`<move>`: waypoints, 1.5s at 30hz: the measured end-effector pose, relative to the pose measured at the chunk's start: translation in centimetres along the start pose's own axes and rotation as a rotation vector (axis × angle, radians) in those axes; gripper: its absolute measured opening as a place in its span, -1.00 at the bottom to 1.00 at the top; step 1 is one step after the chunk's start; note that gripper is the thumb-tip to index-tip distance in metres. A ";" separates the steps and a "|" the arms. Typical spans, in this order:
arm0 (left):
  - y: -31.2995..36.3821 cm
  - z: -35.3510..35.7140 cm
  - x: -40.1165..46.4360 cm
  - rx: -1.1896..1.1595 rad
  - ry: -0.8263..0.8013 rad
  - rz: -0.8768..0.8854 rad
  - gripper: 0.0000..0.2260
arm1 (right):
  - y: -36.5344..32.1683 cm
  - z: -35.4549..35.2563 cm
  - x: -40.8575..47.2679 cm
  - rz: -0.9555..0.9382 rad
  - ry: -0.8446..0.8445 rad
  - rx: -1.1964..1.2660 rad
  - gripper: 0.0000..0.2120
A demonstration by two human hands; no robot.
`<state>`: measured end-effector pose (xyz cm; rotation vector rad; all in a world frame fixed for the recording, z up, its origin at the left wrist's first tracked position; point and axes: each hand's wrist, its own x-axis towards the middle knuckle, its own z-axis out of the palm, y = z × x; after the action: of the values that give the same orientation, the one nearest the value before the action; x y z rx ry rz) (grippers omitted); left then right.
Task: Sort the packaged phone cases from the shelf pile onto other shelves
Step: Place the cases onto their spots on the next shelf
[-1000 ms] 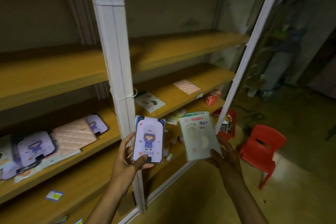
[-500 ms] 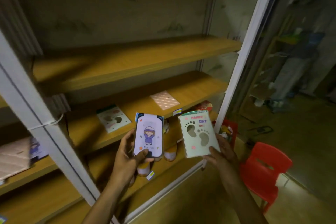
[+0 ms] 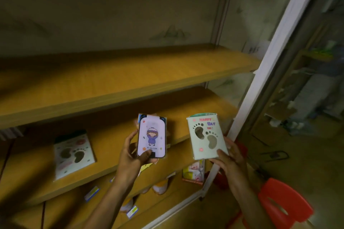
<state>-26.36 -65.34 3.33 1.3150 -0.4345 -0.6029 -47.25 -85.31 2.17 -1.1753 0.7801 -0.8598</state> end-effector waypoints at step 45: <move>-7.7 20.3 18.8 0.991 0.324 0.067 -0.37 | -3.0 -7.8 28.6 0.198 -0.420 0.019 -0.53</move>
<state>-25.58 -93.78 -0.69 2.2845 -0.5256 -0.0719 -41.19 -114.52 1.46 -1.1869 0.5297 -0.4340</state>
